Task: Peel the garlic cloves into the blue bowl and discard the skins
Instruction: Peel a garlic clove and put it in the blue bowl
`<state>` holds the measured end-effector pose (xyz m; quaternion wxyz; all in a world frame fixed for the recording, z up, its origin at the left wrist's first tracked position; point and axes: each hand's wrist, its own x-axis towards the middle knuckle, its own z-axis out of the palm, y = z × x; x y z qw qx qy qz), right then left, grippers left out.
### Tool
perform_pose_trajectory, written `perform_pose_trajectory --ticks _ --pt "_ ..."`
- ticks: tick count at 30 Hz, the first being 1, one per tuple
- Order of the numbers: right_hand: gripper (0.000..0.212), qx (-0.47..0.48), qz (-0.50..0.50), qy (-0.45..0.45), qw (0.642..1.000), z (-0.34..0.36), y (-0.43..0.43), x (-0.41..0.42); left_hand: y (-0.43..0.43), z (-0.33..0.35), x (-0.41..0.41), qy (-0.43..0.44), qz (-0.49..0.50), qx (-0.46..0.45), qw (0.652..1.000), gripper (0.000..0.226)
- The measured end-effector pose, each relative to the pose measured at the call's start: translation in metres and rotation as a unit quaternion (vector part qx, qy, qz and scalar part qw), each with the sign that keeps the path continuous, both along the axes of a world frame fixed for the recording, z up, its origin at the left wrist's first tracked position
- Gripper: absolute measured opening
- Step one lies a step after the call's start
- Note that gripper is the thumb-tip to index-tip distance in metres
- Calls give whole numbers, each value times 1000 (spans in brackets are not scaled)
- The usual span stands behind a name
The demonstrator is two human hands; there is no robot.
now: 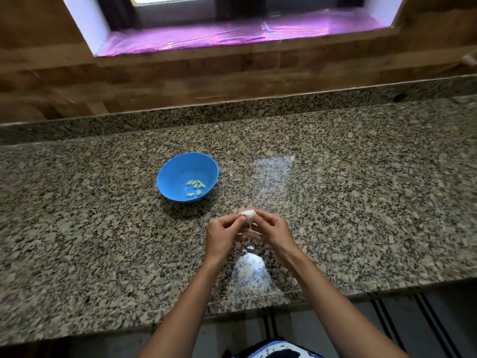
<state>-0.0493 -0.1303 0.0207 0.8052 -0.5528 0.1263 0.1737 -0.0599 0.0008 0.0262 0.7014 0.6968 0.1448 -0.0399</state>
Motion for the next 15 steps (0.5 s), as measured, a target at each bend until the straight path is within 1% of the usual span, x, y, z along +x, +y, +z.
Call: perform_pose_trajectory --ticks 2,5,9,12,15 --pt "30 -28 4 -17 999 2 0 -1 0 1 -2 7 2 -13 1000 14" --pt "28 -62 34 -54 996 3 0 -4 0 1 -4 9 -20 1 1000 19" --pt "13 -61 47 -57 995 1 -1 -8 6 -1 -4 28 -43 -14 999 19" --pt "11 -73 56 -62 994 -1 -2 -9 10 -3 -6 34 -57 -7 998 18" --pt "16 -82 64 -56 993 -4 -2 -11 12 -4 -7 31 -65 12 997 15"
